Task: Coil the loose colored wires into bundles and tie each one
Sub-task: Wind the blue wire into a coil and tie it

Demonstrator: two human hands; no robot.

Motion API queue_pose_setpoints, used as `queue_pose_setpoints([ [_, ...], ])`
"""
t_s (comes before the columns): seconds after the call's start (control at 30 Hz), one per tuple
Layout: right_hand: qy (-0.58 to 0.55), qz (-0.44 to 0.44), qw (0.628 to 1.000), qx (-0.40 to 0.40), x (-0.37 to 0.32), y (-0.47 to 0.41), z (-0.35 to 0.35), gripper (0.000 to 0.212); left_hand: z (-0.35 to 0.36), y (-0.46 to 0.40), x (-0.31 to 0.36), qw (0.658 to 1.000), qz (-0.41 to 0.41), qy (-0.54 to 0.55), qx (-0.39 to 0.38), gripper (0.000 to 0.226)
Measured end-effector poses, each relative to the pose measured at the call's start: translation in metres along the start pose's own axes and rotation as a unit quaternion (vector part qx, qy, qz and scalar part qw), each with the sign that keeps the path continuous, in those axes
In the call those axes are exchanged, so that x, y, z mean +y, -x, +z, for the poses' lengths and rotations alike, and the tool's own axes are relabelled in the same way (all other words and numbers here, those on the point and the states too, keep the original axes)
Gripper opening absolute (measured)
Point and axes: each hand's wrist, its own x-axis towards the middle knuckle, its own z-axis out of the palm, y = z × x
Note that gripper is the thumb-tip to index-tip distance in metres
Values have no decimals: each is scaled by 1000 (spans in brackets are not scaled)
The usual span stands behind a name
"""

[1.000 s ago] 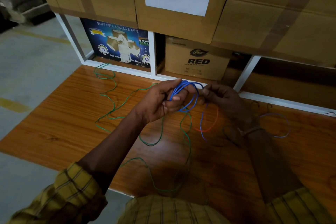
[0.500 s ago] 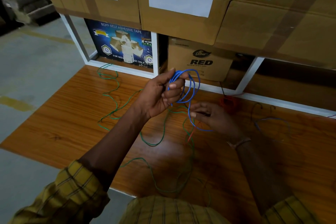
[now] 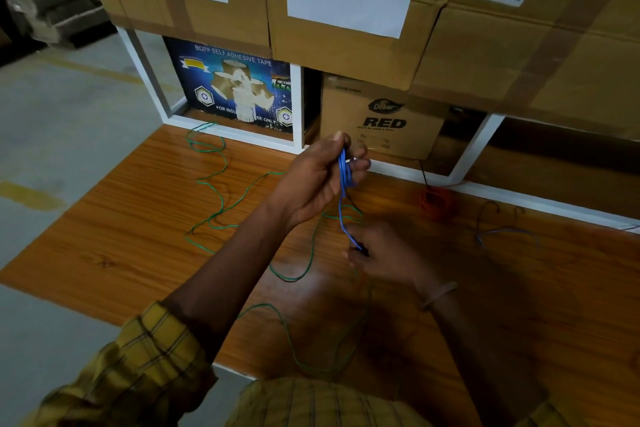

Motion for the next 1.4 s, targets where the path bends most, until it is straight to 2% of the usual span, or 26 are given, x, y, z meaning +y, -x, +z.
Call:
queue_pose_setpoints([
  [0.07,-28,4,999,-17,-7,6,-11,20,-5,-1,-10,988,13,-150,30,21],
  [0.1,-68,20,997,-24,-10,9,-17,18,-9,-1,-14,973,17,-228,32,21],
  [0.17,-159,43,986,-34,-14,16,-31,9,-19,1,-19,918,23,-395,22,25],
  [0.23,-221,48,973,-40,-15,19,-45,7,-24,5,-19,840,26,-542,-8,23],
  [0.33,-272,39,959,-67,-8,19,-67,6,-24,7,-20,757,6,-653,-34,24],
  [0.4,-291,25,954,-59,-4,20,-81,4,-24,10,-18,735,4,-676,-46,24],
  [0.43,-309,20,950,-37,-1,21,-86,4,-23,12,-16,742,-2,-668,-56,25],
  [0.5,-386,24,922,18,6,22,-93,13,-19,18,-10,790,-26,-608,-76,30],
  [0.57,-468,34,882,43,14,19,-96,23,-11,22,-6,834,-43,-544,-84,39],
  [0.6,-478,34,876,48,17,18,-98,22,-9,23,-5,849,-49,-519,-88,43],
  [0.67,-434,32,898,65,19,15,-101,7,-6,24,-4,870,-59,-477,-111,47],
  [0.77,-346,36,933,88,23,12,-99,16,-3,26,-5,905,-68,-405,-114,38],
  [0.93,-268,49,958,94,35,8,-70,9,-2,23,-7,973,-55,-214,-61,36],
  [1.03,-235,84,964,88,48,5,-51,26,-1,21,-4,992,-58,-98,-45,37],
  [1.13,-154,128,979,50,58,7,-34,37,-1,19,0,998,-50,-25,-42,39],
  [1.23,-55,133,989,35,73,10,-17,44,0,18,4,998,-45,-24,-43,39],
  [1.33,6,158,987,19,73,8,-18,65,1,18,5,997,-54,-34,-34,39],
  [1.4,-52,153,987,28,60,10,-28,69,1,17,2,997,-58,-37,-33,39],
])
